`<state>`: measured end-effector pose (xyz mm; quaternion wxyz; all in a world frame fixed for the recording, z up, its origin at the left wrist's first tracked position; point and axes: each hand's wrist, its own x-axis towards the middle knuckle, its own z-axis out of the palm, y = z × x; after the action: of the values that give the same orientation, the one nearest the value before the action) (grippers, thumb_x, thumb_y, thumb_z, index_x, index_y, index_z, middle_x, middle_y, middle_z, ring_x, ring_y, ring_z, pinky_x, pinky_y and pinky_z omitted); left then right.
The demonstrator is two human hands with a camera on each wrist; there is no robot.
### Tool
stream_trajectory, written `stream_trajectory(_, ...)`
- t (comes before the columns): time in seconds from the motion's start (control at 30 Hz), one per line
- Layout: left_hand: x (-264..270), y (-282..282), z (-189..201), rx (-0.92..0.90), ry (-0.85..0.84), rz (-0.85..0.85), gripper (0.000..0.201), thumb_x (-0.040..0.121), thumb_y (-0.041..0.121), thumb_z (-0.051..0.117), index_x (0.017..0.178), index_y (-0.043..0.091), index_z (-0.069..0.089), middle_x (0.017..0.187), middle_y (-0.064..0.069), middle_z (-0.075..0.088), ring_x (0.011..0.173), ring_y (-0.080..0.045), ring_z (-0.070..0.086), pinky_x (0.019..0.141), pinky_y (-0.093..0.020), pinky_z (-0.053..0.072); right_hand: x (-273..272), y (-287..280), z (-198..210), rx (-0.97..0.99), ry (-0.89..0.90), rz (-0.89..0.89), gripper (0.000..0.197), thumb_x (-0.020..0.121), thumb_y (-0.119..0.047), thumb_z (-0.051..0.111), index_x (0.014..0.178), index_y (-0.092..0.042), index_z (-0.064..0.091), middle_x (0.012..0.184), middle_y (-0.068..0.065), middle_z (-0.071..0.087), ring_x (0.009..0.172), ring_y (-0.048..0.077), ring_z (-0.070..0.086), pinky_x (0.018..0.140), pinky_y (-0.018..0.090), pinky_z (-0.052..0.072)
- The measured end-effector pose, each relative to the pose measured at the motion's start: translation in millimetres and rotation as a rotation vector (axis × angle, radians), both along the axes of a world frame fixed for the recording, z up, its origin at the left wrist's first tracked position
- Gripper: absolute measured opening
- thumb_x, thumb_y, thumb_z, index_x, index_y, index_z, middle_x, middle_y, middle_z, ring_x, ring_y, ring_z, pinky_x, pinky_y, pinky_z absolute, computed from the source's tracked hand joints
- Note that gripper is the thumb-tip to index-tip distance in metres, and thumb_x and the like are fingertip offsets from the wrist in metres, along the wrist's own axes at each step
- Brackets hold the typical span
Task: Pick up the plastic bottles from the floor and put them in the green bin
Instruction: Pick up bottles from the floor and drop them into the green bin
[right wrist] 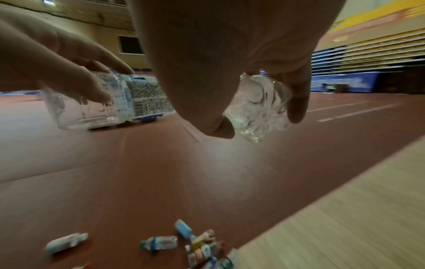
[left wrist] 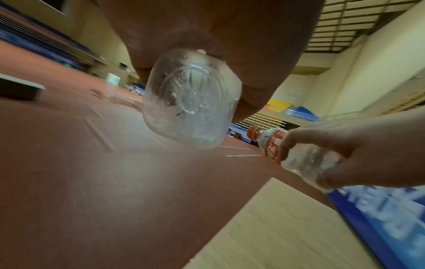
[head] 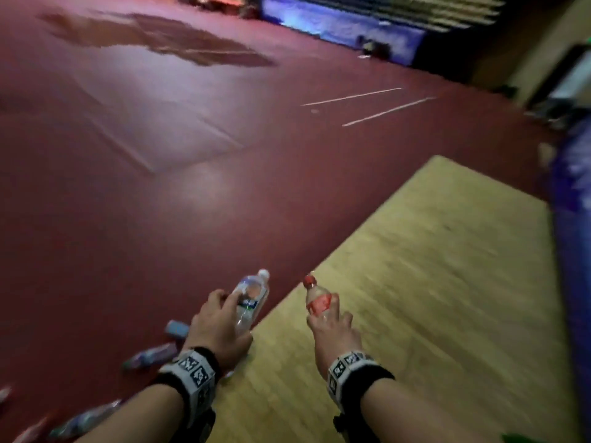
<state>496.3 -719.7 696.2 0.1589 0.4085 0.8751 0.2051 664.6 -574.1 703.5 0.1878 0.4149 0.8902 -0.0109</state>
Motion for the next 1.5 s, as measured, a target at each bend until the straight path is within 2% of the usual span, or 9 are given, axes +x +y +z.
stream_trajectory(0.27, 227.6, 123.8, 35.4, -0.107, 0.177, -0.600, 0.070, 0.077, 0.050, 0.055, 0.140, 0.026, 0.036, 0.141, 0.006, 0.038, 0.120, -0.019, 0.050, 0.098, -0.036, 0.043, 299.0, 35.3, -4.4, -0.049, 0.043, -0.613, 0.062, 0.095, -0.011, 0.048, 0.146, -0.042, 0.029, 0.159, 0.019, -0.005, 0.130, 0.045, 0.033, 0.102, 0.050, 0.044)
stream_trajectory(0.53, 545.0, 205.3, -9.3, -0.297, 0.175, -1.091, 0.069, 0.080, 0.055, 0.054, 0.142, 0.032, 0.034, 0.145, 0.007, 0.039, 0.125, -0.017, 0.049, 0.103, -0.037, 0.043, 623.0, -5.1, -63.4, -0.230, 0.064, -1.014, 0.063, 0.101, -0.011, 0.029, 0.151, -0.047, 0.018, 0.163, 0.019, -0.007, 0.139, 0.045, 0.023, 0.108, 0.052, 0.036)
stream_trajectory(0.63, 650.2, 229.5, -24.0, -0.345, 0.173, -1.168, 0.066, 0.083, 0.052, 0.051, 0.142, 0.030, 0.034, 0.143, 0.003, 0.043, 0.120, -0.022, 0.053, 0.097, -0.039, 0.047, 716.3, -30.5, -77.5, -0.400, 0.117, -1.104, 0.068, 0.098, -0.009, 0.034, 0.151, -0.047, 0.015, 0.162, 0.015, -0.004, 0.140, 0.043, 0.023, 0.108, 0.055, 0.033)
stream_trajectory(0.77, 753.4, 272.1, -41.9, -0.435, 0.192, -1.098, 0.091, 0.082, 0.063, 0.056, 0.153, 0.023, 0.015, 0.159, -0.010, 0.015, 0.133, -0.033, 0.042, 0.100, -0.043, 0.046, 784.5, -38.5, -104.1, -0.226, 0.133, -1.132, 0.052, 0.097, -0.023, 0.033, 0.144, -0.047, 0.039, 0.146, 0.019, 0.031, 0.113, 0.051, 0.053, 0.096, 0.064, 0.044)
stream_trajectory(0.83, 781.2, 281.9, -48.8, -0.488, 0.192, -1.035, 0.094, 0.079, 0.068, 0.056, 0.150, 0.016, 0.022, 0.153, -0.012, 0.026, 0.133, -0.034, 0.040, 0.100, -0.042, 0.045, 804.4, -31.7, -115.6, -0.366, 0.123, -1.116, 0.053, 0.103, -0.029, 0.033, 0.154, -0.037, 0.020, 0.154, 0.017, 0.022, 0.130, 0.045, 0.042, 0.105, 0.054, 0.041)
stream_trajectory(1.0, 752.0, 272.4, -48.4, -0.503, 0.238, -1.015, 0.062, 0.086, 0.050, 0.056, 0.138, 0.021, 0.039, 0.136, -0.002, 0.045, 0.122, -0.025, 0.048, 0.095, -0.038, 0.048, 809.0, 36.2, -117.8, -0.357, 0.142, -1.030, 0.065, 0.098, -0.006, 0.031, 0.153, -0.037, 0.015, 0.157, 0.019, 0.008, 0.131, 0.041, 0.035, 0.101, 0.048, 0.044)
stream_trajectory(1.17, 632.6, 257.9, -29.5, -0.524, 0.238, -0.782, 0.059, 0.089, 0.042, 0.058, 0.142, 0.024, 0.039, 0.142, 0.003, 0.042, 0.123, -0.020, 0.048, 0.098, -0.034, 0.047, 760.2, 117.1, -89.3, -0.210, -0.077, -0.855, 0.071, 0.099, -0.019, 0.049, 0.156, -0.034, 0.009, 0.162, 0.022, -0.010, 0.143, 0.053, 0.009, 0.106, 0.059, 0.037)
stream_trajectory(1.27, 543.5, 235.0, -19.9, -0.546, 0.161, -0.564, 0.056, 0.090, 0.040, 0.057, 0.141, 0.023, 0.040, 0.141, 0.002, 0.042, 0.119, -0.019, 0.051, 0.096, -0.033, 0.047, 679.5, 153.6, -62.6, -0.233, -0.120, -0.598, 0.074, 0.096, -0.018, 0.053, 0.156, -0.024, 0.012, 0.162, 0.024, -0.005, 0.146, 0.052, 0.003, 0.114, 0.060, 0.025)
stream_trajectory(1.5, 337.7, 117.3, -36.9, -0.661, 0.019, -0.175, 0.050, 0.087, 0.044, 0.057, 0.132, 0.024, 0.050, 0.139, 0.001, 0.048, 0.120, -0.020, 0.054, 0.096, -0.034, 0.047, 425.3, 153.3, -44.5, -0.095, -0.130, -0.035, 0.047, 0.091, -0.020, 0.052, 0.137, -0.016, 0.045, 0.148, 0.016, 0.031, 0.137, 0.039, 0.028, 0.110, 0.049, 0.034)
